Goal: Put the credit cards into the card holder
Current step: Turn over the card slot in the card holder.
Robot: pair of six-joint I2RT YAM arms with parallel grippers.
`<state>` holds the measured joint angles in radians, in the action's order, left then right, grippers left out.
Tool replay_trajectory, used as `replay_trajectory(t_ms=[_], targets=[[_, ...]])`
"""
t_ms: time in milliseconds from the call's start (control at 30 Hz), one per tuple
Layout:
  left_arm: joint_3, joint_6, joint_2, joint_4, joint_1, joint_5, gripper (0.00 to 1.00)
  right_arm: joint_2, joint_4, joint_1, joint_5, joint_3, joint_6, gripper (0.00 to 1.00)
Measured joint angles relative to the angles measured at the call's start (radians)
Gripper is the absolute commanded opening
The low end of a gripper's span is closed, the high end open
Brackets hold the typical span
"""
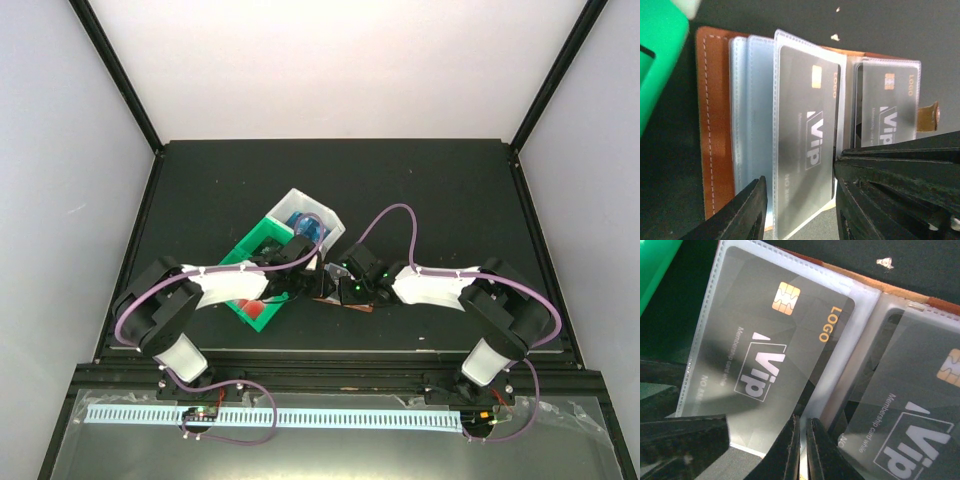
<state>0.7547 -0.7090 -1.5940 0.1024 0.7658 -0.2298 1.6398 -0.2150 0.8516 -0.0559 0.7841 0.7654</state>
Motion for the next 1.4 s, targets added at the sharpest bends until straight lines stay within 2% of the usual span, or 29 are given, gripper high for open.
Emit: replay_trajectory(t_ms=[267, 500, 733, 933, 1033, 1267, 1400], targets=[[0.0, -0.005, -0.035, -0.03, 0.0, -0.042, 0.27, -0.001, 0.004, 0.0, 0.0, -0.001, 0.0, 0.11], [0.0, 0.001, -0.036, -0.036, 0.0, -0.044, 0.26, -0.071, 0.016, 0.0, 0.002, -0.048, 0.004, 0.18], [0.001, 0.027, -0.038, -0.049, 0.0, -0.073, 0.34, -0.278, -0.032, 0.0, 0.058, -0.082, 0.011, 0.19], [0.014, 0.047, -0.038, -0.088, 0.005, -0.169, 0.44, -0.452, -0.088, 0.0, 0.135, -0.137, 0.034, 0.2], [0.026, 0.058, -0.043, -0.109, 0.016, -0.215, 0.48, -0.507, -0.123, 0.0, 0.163, -0.16, 0.048, 0.2], [0.088, 0.066, -0.12, -0.16, 0.051, -0.319, 0.52, -0.616, -0.182, 0.0, 0.209, -0.194, 0.072, 0.2], [0.092, 0.081, -0.12, -0.147, 0.055, -0.322, 0.6, -0.648, -0.202, 0.0, 0.215, -0.197, 0.075, 0.21]])
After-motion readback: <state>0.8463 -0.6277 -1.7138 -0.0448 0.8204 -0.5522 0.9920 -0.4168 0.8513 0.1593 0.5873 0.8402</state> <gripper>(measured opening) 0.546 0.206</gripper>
